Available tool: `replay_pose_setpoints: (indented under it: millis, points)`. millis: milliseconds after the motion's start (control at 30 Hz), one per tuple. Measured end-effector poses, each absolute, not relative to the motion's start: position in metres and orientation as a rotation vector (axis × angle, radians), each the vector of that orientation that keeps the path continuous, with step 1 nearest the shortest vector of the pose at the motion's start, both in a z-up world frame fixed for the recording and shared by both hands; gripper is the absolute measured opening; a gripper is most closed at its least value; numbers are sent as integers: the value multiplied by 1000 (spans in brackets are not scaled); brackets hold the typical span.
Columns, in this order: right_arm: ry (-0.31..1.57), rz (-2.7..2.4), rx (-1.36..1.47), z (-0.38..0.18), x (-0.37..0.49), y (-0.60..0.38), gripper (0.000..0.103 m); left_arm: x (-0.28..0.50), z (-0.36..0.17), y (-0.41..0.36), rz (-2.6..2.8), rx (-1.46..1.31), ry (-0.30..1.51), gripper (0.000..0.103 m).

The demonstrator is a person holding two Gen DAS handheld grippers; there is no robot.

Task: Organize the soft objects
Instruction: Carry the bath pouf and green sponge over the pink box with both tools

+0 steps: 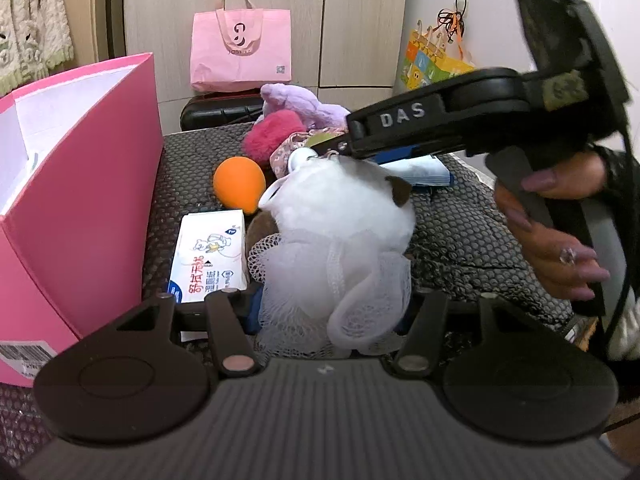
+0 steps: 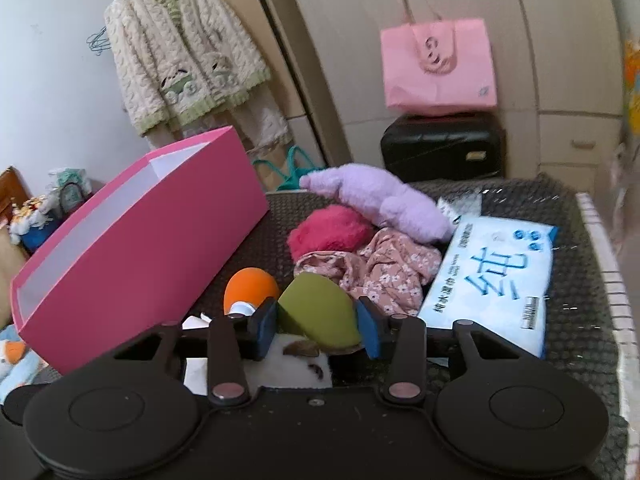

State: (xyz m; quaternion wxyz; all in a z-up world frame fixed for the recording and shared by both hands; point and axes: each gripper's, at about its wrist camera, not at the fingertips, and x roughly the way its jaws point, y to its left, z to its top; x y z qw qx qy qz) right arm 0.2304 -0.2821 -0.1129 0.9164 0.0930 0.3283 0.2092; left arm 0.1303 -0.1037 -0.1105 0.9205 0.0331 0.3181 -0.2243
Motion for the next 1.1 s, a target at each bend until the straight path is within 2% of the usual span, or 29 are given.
replay_pose_setpoints:
  millis: [500,1100]
  points:
    - [560,301,108,-93,182,-299,48,123,-99,-92,-479,15,667,55]
    - [683,312,25,-92,97,-291,48,93,-91,-62,-448,17,711,55]
